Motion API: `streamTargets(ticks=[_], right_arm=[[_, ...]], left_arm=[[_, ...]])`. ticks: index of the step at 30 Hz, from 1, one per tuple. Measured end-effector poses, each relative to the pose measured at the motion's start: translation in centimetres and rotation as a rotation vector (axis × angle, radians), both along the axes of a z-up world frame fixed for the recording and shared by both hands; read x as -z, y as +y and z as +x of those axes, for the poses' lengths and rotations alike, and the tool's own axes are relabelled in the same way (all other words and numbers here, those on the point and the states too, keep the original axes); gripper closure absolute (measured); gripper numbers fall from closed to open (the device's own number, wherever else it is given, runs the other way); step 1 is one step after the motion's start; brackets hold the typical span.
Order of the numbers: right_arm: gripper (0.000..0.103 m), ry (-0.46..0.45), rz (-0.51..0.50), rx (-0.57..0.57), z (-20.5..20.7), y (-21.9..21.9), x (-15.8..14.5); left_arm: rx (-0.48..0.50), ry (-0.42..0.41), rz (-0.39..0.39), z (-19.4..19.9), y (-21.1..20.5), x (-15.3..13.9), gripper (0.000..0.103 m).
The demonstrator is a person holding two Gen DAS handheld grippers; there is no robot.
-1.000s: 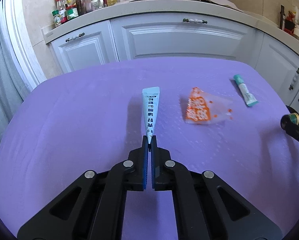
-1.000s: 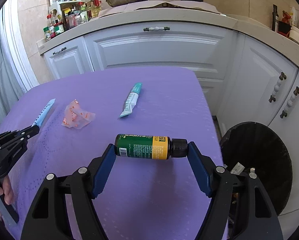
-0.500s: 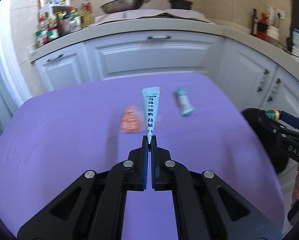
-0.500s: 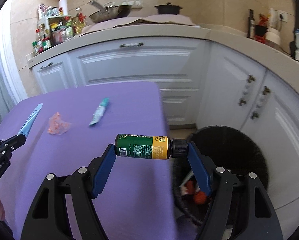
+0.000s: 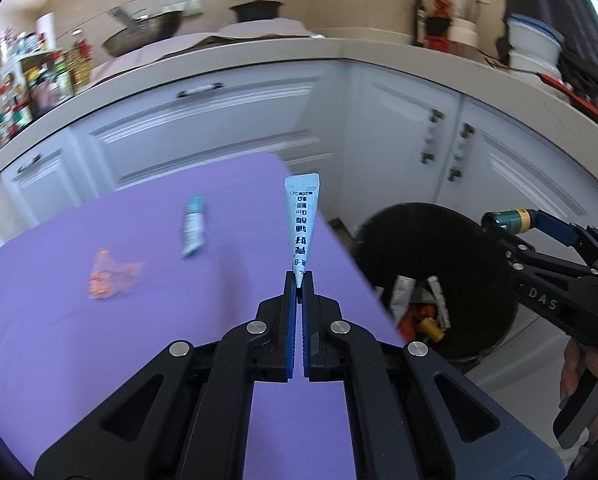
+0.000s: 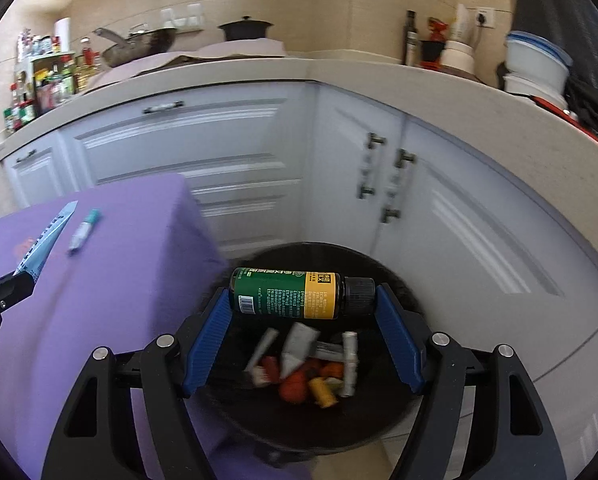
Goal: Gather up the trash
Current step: 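Drop green bottle from right gripper while left gripper drops blue tube into the bin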
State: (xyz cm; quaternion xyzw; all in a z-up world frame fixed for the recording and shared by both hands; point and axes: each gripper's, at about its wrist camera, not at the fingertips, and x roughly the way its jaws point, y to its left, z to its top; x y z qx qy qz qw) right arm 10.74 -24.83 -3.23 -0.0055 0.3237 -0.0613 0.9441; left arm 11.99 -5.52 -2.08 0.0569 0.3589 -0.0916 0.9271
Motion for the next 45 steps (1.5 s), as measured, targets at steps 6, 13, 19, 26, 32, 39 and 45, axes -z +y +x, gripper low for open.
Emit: streamTargets(ticks=[6, 13, 19, 26, 32, 39, 45], right_arm=[[0.032, 0.019, -0.008, 0.041, 0.2, -2.8, 1.2], [0.032, 0.039, 0.003, 0.066, 0.8, -5.2, 2.7], [0.027, 0.058, 0.028, 0.064, 1.8, -6.6, 3.7], [0.026, 0.037, 0.052, 0.093, 1.7, -7.6, 3.5], [0.026, 0.021, 0.063, 0.095, 1.3, -7.3, 2.8], [0.026, 0.002, 0.075, 0.039, 1.3, -4.5, 1.7], [0.026, -0.004, 0.083, -0.043, 2.0, -0.7, 1.0]], left_arm=[[0.046, 0.011, 0.019, 1.1, -4.5, 1.1, 0.1], [0.079, 0.028, 0.033, 2.6, -8.4, 2.3, 0.1], [0.098, 0.041, 0.05, 3.9, -10.9, 3.5, 0.085], [0.081, 0.027, 0.05, 3.8, -10.4, 2.9, 0.066], [0.029, 0.0, 0.044, 3.0, -7.6, 1.5, 0.06], [-0.081, 0.004, 0.036, 2.3, -2.4, 0.8, 0.059], [-0.18, 0.011, 0.043, 1.6, 2.4, 0.6, 0.059]])
